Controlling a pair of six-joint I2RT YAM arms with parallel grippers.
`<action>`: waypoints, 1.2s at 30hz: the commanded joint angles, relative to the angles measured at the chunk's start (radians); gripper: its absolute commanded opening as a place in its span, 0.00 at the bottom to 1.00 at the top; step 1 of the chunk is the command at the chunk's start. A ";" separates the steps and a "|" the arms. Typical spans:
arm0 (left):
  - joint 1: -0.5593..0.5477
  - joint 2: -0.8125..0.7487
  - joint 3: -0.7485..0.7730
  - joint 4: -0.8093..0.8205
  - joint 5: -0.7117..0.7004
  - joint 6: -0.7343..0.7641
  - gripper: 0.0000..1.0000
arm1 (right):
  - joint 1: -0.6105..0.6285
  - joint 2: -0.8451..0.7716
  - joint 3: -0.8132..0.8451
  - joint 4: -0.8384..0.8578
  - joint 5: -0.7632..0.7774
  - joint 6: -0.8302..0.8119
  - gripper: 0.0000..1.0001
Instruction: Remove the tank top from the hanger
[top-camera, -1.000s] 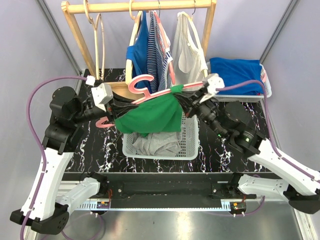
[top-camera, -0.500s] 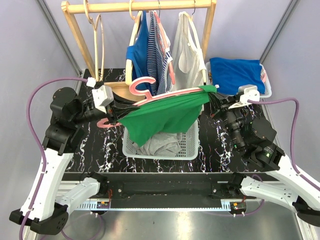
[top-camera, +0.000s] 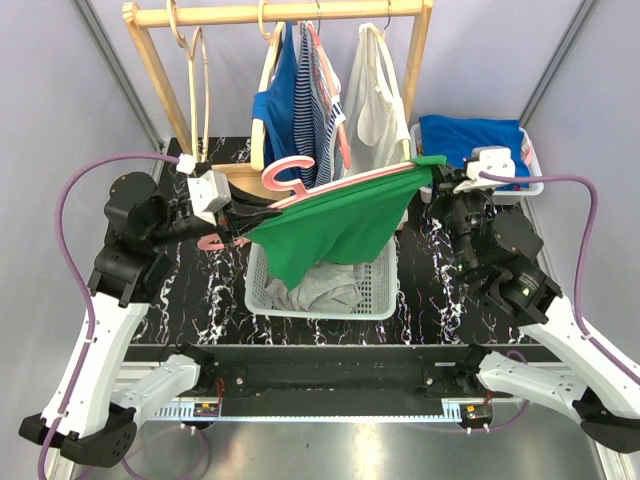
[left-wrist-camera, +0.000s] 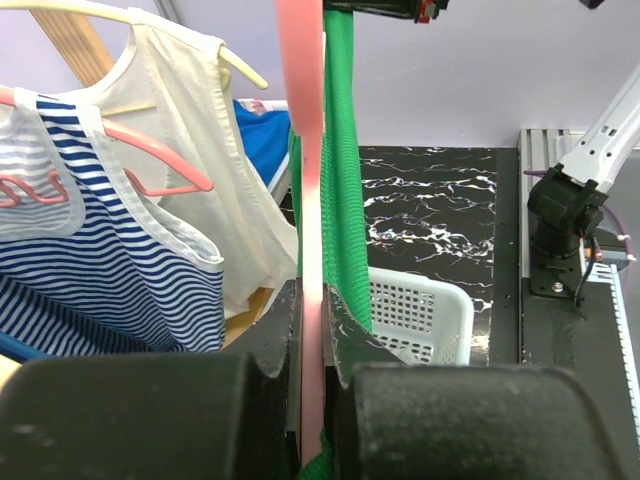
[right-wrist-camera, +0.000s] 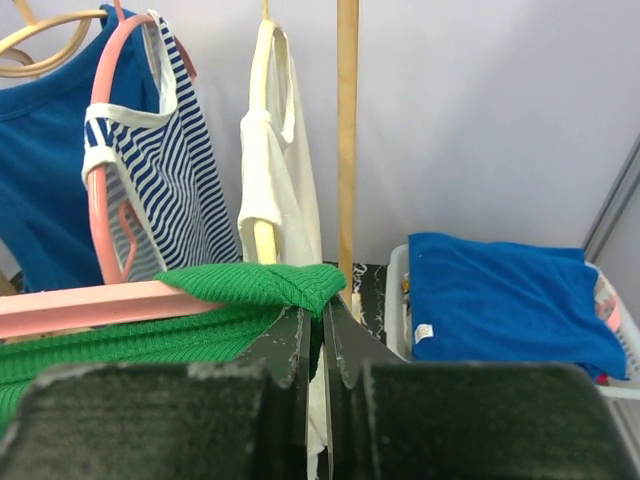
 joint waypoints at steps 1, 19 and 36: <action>0.020 -0.046 0.023 -0.030 0.007 0.033 0.00 | -0.116 0.011 0.104 0.058 0.413 -0.189 0.03; 0.020 -0.059 0.075 -0.019 -0.046 0.019 0.00 | -0.535 0.077 0.074 -0.466 -0.237 0.332 0.00; 0.016 0.104 0.149 0.228 -0.013 -0.272 0.00 | -0.339 0.023 -0.097 -0.290 -0.603 0.351 0.25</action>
